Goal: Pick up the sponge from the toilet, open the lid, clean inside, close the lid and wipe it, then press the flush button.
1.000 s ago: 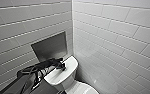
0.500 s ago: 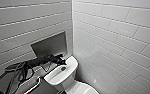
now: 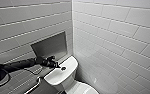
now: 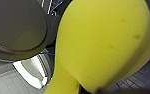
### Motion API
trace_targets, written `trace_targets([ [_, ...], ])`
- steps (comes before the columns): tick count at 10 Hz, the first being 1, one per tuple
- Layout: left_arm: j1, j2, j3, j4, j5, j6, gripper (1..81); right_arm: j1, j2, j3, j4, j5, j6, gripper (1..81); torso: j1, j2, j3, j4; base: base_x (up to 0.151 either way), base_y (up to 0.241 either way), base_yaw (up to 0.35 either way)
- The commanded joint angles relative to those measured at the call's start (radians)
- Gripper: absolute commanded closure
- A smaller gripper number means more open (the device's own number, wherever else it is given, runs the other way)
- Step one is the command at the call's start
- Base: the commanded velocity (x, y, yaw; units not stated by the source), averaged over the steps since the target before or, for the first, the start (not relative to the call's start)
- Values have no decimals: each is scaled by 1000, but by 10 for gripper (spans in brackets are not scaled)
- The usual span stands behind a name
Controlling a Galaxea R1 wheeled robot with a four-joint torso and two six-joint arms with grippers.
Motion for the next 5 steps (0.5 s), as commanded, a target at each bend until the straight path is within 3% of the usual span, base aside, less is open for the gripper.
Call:
trace_targets([
  [1,78,-263,254,32,12,10,811,6,-18,21,-2,-77,-1,811,0,0,0,0,0,0,0],
  [2,143,-312,311,63,-48,10,811,6,-16,18,-2,-76,-3,811,0,0,37,0,0,0,0],
  [5,354,-389,419,182,-151,10,811,9,-6,0,-2,-76,-3,811,0,0,90,0,0,0,0],
])
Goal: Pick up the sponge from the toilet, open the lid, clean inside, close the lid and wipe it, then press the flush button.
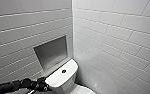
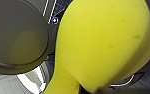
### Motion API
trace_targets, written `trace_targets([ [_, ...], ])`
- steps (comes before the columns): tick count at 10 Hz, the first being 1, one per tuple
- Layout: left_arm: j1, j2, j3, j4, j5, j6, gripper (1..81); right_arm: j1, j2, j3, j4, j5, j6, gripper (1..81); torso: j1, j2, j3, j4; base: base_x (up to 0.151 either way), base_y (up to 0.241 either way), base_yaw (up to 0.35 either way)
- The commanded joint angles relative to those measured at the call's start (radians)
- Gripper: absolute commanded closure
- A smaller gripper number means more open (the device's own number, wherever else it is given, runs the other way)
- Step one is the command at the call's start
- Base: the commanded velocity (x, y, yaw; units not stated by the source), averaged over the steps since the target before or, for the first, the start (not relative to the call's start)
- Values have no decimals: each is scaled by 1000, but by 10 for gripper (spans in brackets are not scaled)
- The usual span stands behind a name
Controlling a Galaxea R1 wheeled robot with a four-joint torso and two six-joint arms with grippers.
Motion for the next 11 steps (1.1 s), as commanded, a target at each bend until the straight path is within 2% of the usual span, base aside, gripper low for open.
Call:
trace_targets([
  [1,124,-127,129,154,-94,6,811,6,-16,20,-2,-73,-3,811,0,0,48,0,0,0,0],
  [3,299,-109,125,251,-177,6,811,9,-14,17,-4,-74,-3,811,0,0,85,0,0,0,0],
  [4,375,-95,117,298,-232,6,811,10,-11,12,-1,-73,-3,811,-1,-1,60,0,0,0,0],
  [5,448,-68,99,336,-288,6,811,12,-6,8,2,-73,-3,811,-2,-1,66,0,0,0,0],
  [7,565,3,33,386,-321,6,811,18,4,-8,5,-74,-2,811,-3,-2,70,0,0,0,0],
  [8,626,42,-13,419,-373,7,811,13,9,-20,11,-73,-2,811,-3,-2,70,0,0,0,0],
  [9,669,63,-44,441,-395,6,811,12,15,-32,11,-71,0,811,-3,-2,71,0,0,0,0],
  [11,734,120,-109,461,-409,7,811,7,49,-67,1,-57,-2,811,-3,-2,71,0,0,0,0],
])
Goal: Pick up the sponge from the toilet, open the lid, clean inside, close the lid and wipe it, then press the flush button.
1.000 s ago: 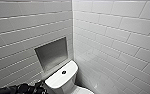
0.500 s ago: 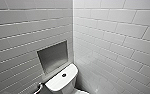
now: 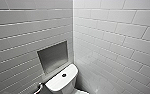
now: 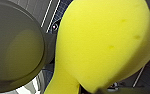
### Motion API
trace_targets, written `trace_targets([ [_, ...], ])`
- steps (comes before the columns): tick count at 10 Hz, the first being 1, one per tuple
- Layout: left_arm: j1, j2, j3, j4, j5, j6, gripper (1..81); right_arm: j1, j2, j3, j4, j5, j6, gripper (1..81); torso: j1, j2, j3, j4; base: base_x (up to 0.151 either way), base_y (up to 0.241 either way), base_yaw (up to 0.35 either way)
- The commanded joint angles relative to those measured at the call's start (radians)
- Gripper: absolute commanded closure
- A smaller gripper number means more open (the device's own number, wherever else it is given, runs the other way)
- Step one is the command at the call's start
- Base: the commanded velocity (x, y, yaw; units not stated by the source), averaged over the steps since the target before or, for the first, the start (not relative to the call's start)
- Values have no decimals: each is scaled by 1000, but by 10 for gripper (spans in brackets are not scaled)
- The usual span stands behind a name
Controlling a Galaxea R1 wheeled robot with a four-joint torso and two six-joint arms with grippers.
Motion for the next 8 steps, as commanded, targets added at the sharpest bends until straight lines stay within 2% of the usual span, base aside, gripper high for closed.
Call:
trace_targets([
  [1,41,78,-75,93,-55,6,811,8,9,-2,-1,-57,-2,811,0,0,0,0,0,0,0],
  [5,117,257,-287,104,-61,8,811,5,12,-16,-1,-57,-2,811,-1,-1,1,0,0,0,0],
  [8,163,367,-438,103,-98,6,811,7,23,-28,-4,-57,-2,811,-2,-1,1,0,0,0,0],
])
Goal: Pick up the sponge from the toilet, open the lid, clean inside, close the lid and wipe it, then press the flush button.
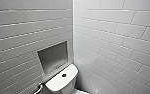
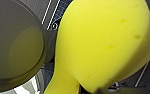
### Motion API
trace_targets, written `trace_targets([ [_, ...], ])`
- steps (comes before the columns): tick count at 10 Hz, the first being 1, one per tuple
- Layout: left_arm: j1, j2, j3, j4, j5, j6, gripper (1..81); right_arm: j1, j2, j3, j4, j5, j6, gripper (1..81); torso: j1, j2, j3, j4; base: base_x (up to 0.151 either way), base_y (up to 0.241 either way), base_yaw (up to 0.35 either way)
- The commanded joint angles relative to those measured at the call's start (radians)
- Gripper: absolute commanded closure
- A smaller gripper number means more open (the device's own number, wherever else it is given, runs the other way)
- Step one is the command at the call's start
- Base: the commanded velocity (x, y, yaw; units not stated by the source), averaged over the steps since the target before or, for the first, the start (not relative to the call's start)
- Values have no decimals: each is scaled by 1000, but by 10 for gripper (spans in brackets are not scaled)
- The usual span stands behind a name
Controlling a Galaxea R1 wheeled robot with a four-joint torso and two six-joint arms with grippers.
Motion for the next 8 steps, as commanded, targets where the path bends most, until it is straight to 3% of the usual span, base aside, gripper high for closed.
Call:
trace_targets([
  [1,13,82,-127,11,20,6,811,12,-3,-1,-3,-63,-4,811,0,0,0,0,0,0,0],
  [5,50,258,-376,2,0,3,811,11,11,-36,-3,-64,-2,811,0,0,0,0,0,0,0],
  [8,50,334,-509,-15,0,-5,811,12,25,-70,-2,-64,-2,811,-1,0,1,0,0,0,0],
])
